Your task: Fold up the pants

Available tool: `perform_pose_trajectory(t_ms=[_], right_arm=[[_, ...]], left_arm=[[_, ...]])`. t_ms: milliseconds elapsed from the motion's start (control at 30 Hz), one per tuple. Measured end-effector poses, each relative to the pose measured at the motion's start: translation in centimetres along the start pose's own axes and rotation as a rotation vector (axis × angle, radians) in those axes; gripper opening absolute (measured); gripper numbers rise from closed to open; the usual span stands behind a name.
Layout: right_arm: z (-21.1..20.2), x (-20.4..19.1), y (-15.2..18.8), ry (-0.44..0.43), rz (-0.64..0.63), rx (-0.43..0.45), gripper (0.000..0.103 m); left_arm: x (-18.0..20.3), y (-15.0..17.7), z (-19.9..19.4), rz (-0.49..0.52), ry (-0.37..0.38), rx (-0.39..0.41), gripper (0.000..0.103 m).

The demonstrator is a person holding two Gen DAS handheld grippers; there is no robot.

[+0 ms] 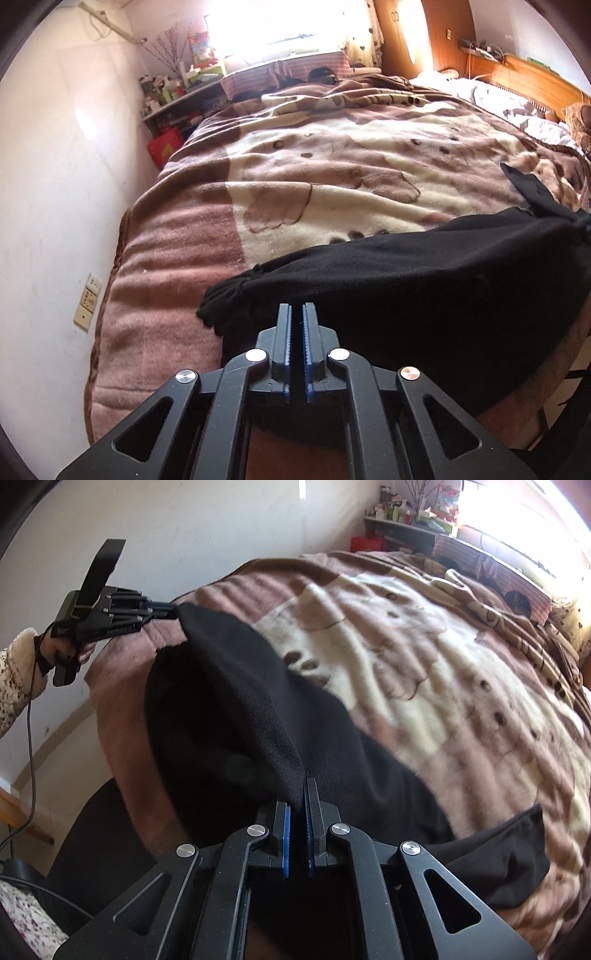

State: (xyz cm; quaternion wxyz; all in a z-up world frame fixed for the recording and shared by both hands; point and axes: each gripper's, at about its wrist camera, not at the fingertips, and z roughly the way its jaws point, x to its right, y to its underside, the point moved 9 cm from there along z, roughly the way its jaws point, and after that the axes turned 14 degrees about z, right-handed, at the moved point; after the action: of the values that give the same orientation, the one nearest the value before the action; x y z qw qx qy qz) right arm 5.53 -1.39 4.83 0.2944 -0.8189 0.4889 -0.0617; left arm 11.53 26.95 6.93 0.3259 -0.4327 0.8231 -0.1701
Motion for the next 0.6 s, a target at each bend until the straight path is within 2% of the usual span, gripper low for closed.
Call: perform_pose_trajectory(t_ms=[200,300,400,433,500,600], right_arm=[[0.4,-1.4,2.6,-0.001,0.020,-0.033,0.006],[1.7,-2.1,4.3,0.020,-0.015,-0.071,0.006],[2.9,-2.5,5.6,0.033,-0.038,-0.095,0.006],[3.3,-2.5,6.0,0.032,-0.035,-0.106,0.006],[3.7,-2.4,6.4,0.031,-0.036,-0.117,0.006],[4.0,-2.5,6.9,0.029,-0.041,-0.126,0.006]], left_arm=[[0.2,2.2,-0.5,-0.073,0.031,0.004,0.017],[0.0,3.3,0.3,-0.220,0.097,0.013,0.017],[0.0,4.5,1.4,-0.369,0.158,-0.005,0.022],[0.4,4.8,1.6,-0.415,0.205,0.000,0.024],[1.0,5.2,2.0,-0.465,0.245,-0.005,0.029],[1.9,5.9,2.8,-0.521,0.267,-0.044,0.050]])
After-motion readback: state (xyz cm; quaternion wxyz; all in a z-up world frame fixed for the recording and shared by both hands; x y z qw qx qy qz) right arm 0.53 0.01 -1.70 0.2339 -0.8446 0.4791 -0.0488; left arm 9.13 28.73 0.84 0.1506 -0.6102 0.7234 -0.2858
